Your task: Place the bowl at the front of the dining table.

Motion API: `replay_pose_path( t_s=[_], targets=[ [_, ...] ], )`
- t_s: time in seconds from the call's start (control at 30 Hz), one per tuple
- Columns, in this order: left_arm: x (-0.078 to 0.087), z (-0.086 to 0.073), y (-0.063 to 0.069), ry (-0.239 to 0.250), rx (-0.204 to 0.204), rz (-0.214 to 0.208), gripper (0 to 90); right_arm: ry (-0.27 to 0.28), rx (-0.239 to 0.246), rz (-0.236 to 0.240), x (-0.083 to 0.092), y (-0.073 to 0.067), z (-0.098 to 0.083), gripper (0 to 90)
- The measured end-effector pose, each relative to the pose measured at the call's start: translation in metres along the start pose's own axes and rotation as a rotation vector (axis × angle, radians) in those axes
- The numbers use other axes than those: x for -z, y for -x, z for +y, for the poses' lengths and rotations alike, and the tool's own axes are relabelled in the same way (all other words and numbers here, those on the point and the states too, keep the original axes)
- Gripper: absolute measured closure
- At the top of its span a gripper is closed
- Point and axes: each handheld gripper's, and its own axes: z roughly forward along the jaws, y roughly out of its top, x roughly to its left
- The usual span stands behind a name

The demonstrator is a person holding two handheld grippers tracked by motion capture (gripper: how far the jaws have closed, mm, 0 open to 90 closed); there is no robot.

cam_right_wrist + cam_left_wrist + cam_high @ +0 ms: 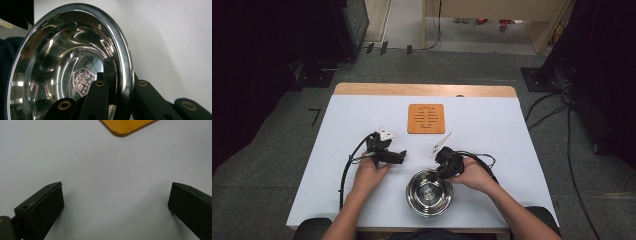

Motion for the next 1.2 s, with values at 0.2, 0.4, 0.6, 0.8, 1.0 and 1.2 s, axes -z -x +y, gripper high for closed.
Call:
replay_pose_path(
  t_s=[0.2,0.4,0.6,0.8,1.0,1.2],
  targets=[
    [0.000,0.000,0.000,0.000,0.000,0.000,0.1,0.043,-0.017,-0.004,0.007,0.005,0.000,87.9],
    [0.000,0.000,0.000,0.003,0.003,0.000,0.1,0.065,-0.049,-0.032,0.011,0.009,-0.001,87.8],
    [0.000,0.000,0.000,0.001,0.001,0.001,0.1,0.085,-0.085,-0.061,0.012,0.014,0.000,87.7],
    [0.000,0.000,0.000,0.003,0.003,0.000,0.1,0.118,-0.125,-0.070,0.018,0.017,0.001,87.7],
    [0.000,0.000,0.000,0.004,0.004,0.000,0.1,0.130,-0.144,-0.100,0.025,0.020,0.004,87.8],
    [0.000,0.000,0.000,0.004,0.004,0.000,0.1,0.136,-0.191,-0.107,0.026,0.027,0.004,87.7]
  ],
)
